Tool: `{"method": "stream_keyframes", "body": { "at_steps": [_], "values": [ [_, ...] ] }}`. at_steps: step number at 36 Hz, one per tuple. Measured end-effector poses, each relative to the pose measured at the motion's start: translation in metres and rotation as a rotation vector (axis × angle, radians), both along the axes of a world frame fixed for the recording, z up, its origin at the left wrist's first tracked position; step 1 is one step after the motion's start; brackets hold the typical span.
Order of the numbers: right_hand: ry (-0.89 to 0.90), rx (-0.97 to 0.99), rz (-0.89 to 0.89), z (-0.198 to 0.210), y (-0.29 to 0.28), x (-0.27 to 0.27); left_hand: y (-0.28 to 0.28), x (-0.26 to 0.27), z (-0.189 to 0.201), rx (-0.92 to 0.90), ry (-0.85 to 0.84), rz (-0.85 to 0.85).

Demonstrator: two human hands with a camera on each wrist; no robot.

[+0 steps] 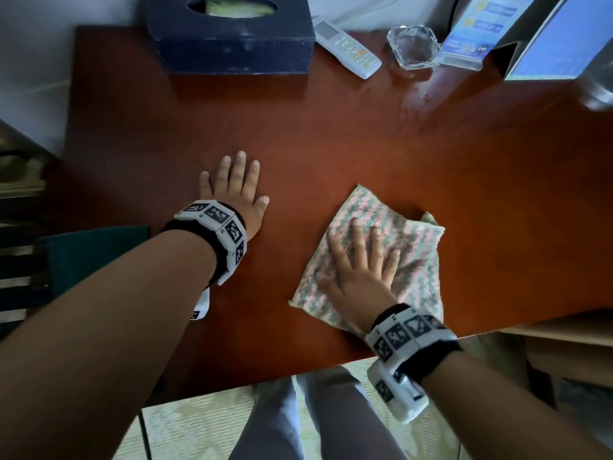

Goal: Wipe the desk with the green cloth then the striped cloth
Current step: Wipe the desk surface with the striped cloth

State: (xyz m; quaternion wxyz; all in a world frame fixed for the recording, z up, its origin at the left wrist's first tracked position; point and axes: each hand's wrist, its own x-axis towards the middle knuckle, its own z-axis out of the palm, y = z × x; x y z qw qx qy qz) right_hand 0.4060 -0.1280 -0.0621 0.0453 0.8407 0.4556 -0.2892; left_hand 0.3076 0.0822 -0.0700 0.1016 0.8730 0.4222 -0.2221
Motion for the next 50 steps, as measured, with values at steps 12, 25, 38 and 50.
{"method": "stream_keyframes", "body": {
  "at_steps": [12, 25, 38, 50],
  "values": [
    [0.01, 0.149, 0.351, -0.009, -0.029, -0.065, 0.0, -0.005, -0.007, 0.04, -0.093, -0.014],
    [-0.086, 0.043, 0.221, -0.008, -0.103, 0.036, -0.002, -0.006, -0.007, 0.04, -0.145, -0.013],
    [-0.088, -0.003, 0.018, -0.006, -0.1, 0.026, -0.004, -0.002, -0.004, 0.072, -0.038, -0.012],
    [-0.056, 0.13, 0.401, -0.006, -0.061, -0.055, 0.001, -0.006, -0.002, -0.006, -0.154, -0.03]
  ]
}}
